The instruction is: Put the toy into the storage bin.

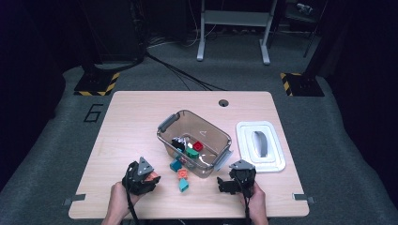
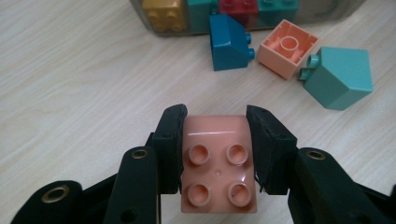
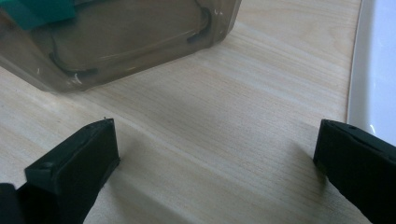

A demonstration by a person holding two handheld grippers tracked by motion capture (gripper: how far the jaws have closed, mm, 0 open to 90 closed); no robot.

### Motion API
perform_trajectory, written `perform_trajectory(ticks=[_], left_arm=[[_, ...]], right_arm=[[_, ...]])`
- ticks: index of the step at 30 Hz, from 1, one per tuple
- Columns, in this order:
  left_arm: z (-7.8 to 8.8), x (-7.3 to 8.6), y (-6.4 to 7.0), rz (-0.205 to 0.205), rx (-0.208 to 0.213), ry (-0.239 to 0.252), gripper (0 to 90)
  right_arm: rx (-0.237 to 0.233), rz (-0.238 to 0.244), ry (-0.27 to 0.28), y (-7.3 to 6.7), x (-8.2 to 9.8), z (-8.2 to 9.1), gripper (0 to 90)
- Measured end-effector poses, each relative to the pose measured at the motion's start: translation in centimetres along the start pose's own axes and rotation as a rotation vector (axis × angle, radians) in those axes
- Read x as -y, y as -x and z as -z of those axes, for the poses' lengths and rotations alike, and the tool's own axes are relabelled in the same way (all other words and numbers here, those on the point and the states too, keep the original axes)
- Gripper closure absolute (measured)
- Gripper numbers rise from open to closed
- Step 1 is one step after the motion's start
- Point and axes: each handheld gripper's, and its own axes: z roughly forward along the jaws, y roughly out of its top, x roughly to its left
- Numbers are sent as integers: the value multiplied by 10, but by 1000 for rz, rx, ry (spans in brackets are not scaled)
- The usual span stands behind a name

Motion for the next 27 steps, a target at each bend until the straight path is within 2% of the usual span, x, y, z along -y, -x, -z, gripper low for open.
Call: perform_trajectory(ticks=[18,27], left_arm=[[15,-24,-24,-4,-39,23,588],[27,-43,-35,-6,-49,48,588]], right_arm=[[0,0,0,0,0,0,0],[0,0,0,0,0,0,0]])
